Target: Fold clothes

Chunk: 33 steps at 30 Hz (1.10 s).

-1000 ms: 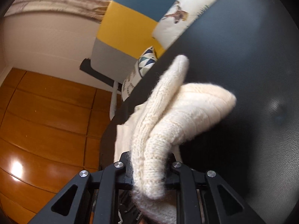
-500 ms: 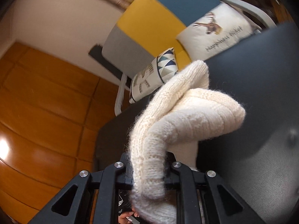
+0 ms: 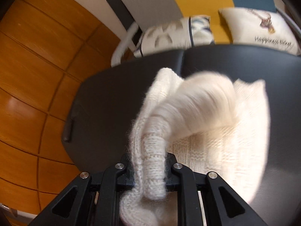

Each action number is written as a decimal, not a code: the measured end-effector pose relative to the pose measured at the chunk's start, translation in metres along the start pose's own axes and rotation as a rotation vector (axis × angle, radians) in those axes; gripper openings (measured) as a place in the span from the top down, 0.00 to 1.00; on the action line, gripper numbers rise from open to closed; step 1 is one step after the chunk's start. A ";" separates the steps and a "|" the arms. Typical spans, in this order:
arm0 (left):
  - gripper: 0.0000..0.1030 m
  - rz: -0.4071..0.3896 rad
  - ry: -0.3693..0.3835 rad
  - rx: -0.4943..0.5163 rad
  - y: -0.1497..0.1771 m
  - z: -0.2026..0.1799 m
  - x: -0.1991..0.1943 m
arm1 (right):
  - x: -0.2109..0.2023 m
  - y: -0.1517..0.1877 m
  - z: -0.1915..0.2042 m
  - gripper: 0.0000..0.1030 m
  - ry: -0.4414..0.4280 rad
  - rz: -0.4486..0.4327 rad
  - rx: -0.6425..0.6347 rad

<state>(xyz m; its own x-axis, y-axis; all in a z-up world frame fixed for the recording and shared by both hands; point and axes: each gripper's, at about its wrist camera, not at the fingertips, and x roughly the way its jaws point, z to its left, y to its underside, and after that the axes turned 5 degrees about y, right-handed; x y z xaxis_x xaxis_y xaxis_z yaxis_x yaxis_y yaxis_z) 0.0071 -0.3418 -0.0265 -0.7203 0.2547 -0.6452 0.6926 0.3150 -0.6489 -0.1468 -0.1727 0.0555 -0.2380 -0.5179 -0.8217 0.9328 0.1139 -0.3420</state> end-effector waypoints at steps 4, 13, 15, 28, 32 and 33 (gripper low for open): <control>0.82 0.028 0.070 -0.042 0.005 0.016 0.004 | 0.021 0.005 0.015 0.84 0.024 0.017 -0.035; 0.82 -0.005 0.140 -0.085 0.015 0.027 0.001 | 0.071 0.027 0.077 0.68 0.330 0.064 -0.341; 0.82 -0.008 0.195 -0.166 0.013 0.037 0.000 | 0.080 0.034 0.092 0.66 0.379 0.069 -0.405; 0.82 0.004 0.296 -0.268 0.020 0.057 -0.019 | -0.011 0.049 0.037 0.75 0.154 -0.259 -0.254; 0.82 -0.003 0.285 -0.281 0.022 0.061 -0.031 | 0.008 0.060 0.016 0.81 0.184 -0.195 -0.247; 0.81 0.004 0.282 -0.275 0.023 0.060 -0.031 | 0.016 0.062 0.017 0.81 0.175 -0.178 -0.261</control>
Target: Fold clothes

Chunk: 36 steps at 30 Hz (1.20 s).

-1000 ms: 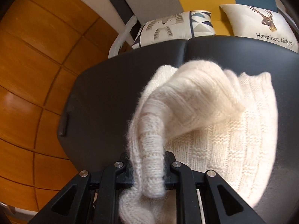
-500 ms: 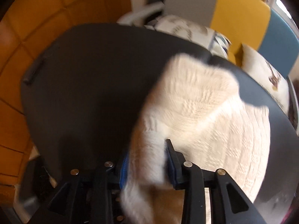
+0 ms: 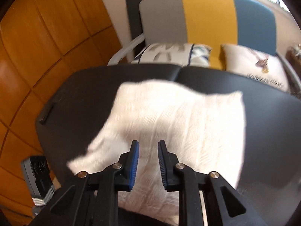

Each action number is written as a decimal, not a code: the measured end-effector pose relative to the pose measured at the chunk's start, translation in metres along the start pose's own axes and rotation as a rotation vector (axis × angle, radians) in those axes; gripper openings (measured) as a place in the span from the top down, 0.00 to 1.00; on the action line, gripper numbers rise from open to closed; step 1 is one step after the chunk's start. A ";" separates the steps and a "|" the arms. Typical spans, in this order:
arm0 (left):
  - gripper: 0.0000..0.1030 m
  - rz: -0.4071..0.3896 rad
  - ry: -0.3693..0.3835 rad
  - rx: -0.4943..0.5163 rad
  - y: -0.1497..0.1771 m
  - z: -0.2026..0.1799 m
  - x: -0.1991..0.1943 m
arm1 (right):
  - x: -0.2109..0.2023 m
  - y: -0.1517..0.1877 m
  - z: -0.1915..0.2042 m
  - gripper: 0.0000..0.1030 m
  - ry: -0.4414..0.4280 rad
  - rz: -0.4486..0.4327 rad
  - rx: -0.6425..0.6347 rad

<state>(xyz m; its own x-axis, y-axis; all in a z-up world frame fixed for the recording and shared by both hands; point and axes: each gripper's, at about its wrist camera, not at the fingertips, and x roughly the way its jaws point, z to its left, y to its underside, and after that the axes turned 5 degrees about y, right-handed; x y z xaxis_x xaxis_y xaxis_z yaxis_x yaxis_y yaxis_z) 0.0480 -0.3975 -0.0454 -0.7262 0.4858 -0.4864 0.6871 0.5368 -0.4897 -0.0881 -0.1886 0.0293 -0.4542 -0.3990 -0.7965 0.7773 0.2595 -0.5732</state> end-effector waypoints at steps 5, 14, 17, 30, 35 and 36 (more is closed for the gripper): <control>0.81 0.012 -0.026 0.025 0.009 -0.003 -0.001 | 0.026 0.028 0.055 0.81 -0.107 0.036 -0.217; 0.79 0.028 -0.063 -0.014 0.026 0.006 -0.024 | 0.016 0.054 0.044 0.81 -0.211 -0.072 -0.186; 0.79 -0.002 -0.046 -0.023 0.029 0.002 -0.043 | -0.022 0.061 0.020 0.77 -0.197 -0.178 -0.119; 0.53 -0.070 -0.147 0.328 0.005 -0.087 -0.022 | -0.017 0.120 -0.025 0.77 -0.138 -0.076 -0.194; 0.91 0.071 -0.225 0.290 0.001 -0.073 0.015 | 0.015 0.118 -0.047 0.86 -0.067 -0.066 -0.030; 0.92 0.072 -0.216 0.284 0.000 -0.073 0.016 | 0.012 0.117 -0.050 0.87 -0.055 -0.068 -0.017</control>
<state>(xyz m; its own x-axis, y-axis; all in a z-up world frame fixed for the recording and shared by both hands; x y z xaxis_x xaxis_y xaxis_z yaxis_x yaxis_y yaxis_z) 0.0348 -0.3398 -0.0006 -0.6746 0.3421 -0.6541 0.7376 0.2788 -0.6150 -0.0243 -0.1186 -0.0567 -0.4811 -0.4638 -0.7439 0.7374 0.2448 -0.6296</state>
